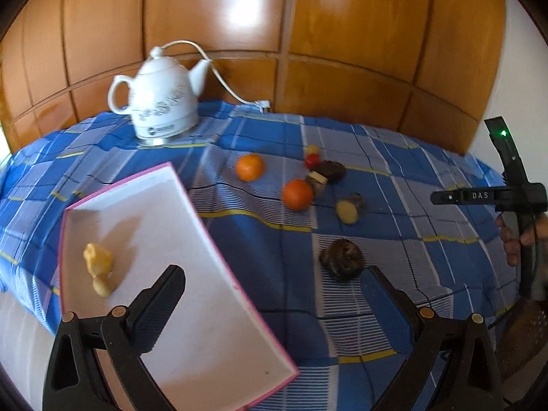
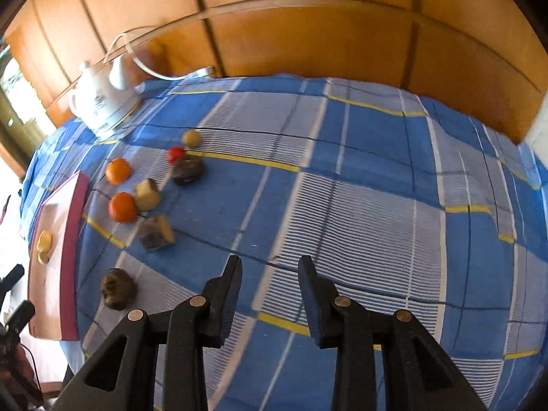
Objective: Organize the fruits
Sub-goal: 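Move the left gripper to the brown round fruit and grasp it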
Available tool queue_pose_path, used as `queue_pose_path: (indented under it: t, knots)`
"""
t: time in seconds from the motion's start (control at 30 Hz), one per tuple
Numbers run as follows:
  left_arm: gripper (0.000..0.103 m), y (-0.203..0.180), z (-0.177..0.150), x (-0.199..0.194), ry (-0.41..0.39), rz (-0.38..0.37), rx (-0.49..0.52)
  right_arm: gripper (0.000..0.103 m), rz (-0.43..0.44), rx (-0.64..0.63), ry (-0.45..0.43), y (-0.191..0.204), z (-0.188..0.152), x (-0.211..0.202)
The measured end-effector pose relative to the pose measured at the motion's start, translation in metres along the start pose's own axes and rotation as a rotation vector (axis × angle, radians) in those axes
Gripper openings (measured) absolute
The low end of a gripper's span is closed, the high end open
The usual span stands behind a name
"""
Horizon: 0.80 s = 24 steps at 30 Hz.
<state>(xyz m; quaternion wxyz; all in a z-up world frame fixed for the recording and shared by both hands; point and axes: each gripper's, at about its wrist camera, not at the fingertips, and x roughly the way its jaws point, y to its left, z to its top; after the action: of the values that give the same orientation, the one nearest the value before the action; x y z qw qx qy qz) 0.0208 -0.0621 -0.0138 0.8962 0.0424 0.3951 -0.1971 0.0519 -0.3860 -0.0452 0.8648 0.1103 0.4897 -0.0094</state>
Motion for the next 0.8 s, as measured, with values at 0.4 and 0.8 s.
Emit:
queue_pose_path:
  t: [0.4,0.8]
  knots:
    - [0.102,-0.018,0.012,0.039,0.139,0.042,0.030,0.034,0.094,0.023,0.016,0.005,0.005,-0.001]
    - [0.086,-0.053,0.018,0.066,0.213,-0.064,0.084,0.034,0.111,0.032,0.014,0.007,0.006,-0.006]
